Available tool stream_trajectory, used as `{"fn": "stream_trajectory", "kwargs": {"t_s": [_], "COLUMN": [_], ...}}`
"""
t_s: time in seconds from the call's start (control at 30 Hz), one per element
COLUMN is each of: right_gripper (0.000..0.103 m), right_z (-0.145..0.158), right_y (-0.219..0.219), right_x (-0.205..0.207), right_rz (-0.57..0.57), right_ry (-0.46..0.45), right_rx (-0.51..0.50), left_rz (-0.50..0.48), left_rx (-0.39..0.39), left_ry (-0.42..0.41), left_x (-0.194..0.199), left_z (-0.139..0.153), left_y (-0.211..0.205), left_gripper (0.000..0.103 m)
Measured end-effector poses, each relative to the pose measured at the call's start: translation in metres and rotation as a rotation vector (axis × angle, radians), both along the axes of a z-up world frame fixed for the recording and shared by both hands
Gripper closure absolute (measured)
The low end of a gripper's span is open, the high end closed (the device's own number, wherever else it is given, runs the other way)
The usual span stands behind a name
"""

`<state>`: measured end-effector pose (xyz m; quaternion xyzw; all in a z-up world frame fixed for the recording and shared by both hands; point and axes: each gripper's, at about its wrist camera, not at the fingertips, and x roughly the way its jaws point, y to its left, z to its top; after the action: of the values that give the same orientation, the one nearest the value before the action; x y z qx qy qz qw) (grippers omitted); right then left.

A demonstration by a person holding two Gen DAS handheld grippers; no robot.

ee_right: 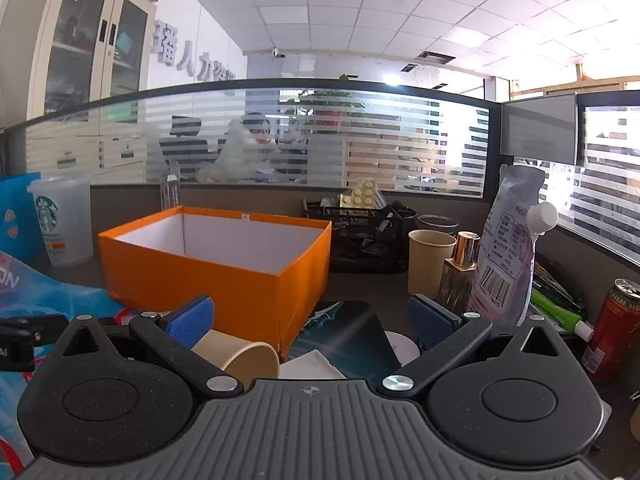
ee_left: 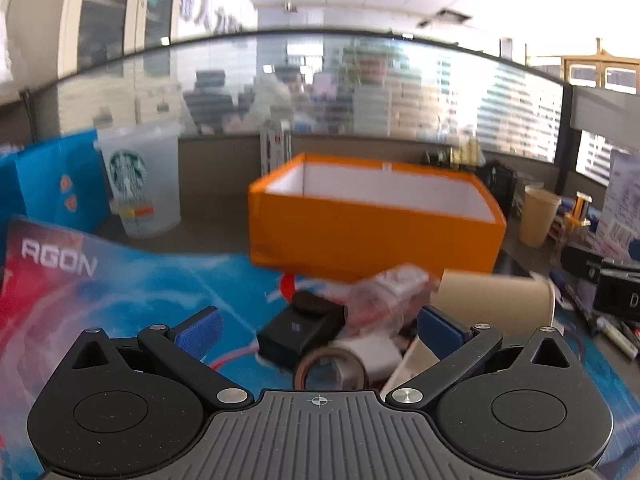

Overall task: Organize rigid objects
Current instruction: 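Move the right tool toward the tan paper cup lying on the mat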

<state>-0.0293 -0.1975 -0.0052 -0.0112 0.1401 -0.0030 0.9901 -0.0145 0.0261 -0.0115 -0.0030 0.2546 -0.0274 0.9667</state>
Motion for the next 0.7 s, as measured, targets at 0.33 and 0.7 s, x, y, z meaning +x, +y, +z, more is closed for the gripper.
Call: {"fn": "stream_trajectory", "kwargs": {"t_s": [0.33,0.7], "right_gripper": [0.0,0.0], "right_z": [-0.006,-0.011], "right_y": [0.003,0.008], "right_x": [0.008,0.011], "right_rz": [-0.01,0.002], "right_ry": [0.024,0.04], "right_rx": [-0.032,-0.055], "left_rz": [-0.03,-0.005], "left_rx": [-0.069,-0.066], "left_ry": [0.071,0.125], "left_x": [0.002,0.007], "left_z": [-0.008,-0.016], "left_y": [0.019,0.025], "left_gripper": [0.0,0.0]}}
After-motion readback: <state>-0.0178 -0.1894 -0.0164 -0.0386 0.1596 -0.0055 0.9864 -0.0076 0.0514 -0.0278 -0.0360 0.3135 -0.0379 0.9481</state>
